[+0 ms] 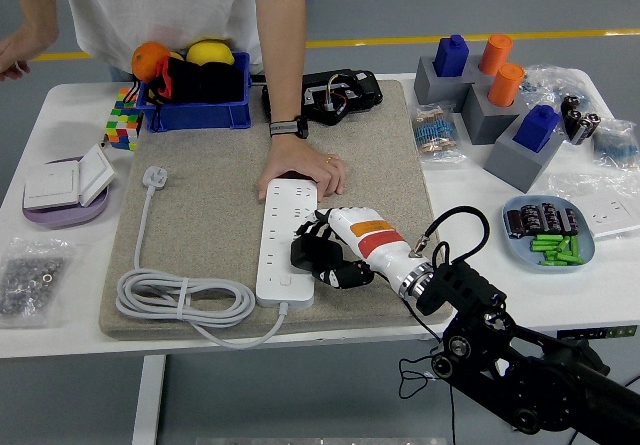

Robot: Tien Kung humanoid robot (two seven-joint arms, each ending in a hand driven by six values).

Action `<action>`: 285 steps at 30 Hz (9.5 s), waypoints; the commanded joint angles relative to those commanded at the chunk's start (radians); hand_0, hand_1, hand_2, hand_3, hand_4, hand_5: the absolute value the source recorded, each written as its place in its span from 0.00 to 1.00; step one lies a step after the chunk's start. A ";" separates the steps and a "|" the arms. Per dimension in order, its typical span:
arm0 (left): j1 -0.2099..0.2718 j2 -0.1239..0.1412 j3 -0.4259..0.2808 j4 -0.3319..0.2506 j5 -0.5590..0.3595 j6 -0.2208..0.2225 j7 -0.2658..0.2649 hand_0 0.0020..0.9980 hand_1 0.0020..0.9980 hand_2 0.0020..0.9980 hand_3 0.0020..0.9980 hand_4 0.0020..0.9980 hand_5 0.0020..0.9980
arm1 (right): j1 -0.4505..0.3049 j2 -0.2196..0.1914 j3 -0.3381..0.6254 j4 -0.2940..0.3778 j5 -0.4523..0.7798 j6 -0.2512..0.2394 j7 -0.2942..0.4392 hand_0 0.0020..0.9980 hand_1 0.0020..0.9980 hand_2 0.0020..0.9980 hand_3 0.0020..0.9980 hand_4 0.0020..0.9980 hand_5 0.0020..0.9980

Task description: Press the white button,pick up the black plug,place it near the board,insert it into the board

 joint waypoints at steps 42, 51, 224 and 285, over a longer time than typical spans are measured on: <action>-0.004 -0.003 -0.011 0.000 -0.001 0.002 -0.003 0.63 0.63 0.64 0.69 0.57 0.39 | -0.116 -0.115 0.133 0.194 0.173 0.068 0.143 0.90 0.84 0.78 0.76 1.00 0.60; -0.008 -0.004 -0.010 0.000 -0.001 0.002 -0.003 0.63 0.63 0.64 0.69 0.57 0.39 | -0.147 -0.132 0.124 0.151 0.253 0.083 0.166 0.95 0.84 0.78 0.71 0.74 0.66; 0.076 -0.004 -0.014 0.000 0.030 -0.004 -0.005 0.63 0.63 0.64 0.70 0.57 0.39 | -0.525 -0.034 1.054 0.297 0.008 0.049 0.124 0.91 0.78 0.73 0.71 0.85 0.61; 0.050 0.003 -0.118 0.000 0.101 0.006 0.006 0.63 0.63 0.64 0.70 0.57 0.39 | -0.497 -0.012 1.069 0.310 -0.013 0.101 -0.040 0.90 0.87 0.83 0.74 0.86 0.60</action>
